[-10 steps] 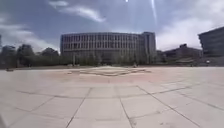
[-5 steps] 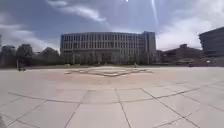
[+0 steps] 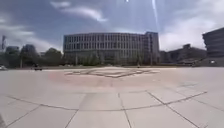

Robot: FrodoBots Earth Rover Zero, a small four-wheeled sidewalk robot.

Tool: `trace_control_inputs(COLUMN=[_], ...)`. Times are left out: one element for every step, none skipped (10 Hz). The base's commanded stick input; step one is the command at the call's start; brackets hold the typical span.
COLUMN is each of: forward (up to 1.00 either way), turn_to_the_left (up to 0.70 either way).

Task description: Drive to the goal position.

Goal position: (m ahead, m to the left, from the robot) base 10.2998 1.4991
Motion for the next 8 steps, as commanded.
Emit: trace_control_inputs(forward=[0.55,0.55,0.55,0.55,0.55,0.55,0.55,0.55], turn_to_the_left=[0.0,0.0,0.0,0.0,0.0,0.0,0.0,0.0])
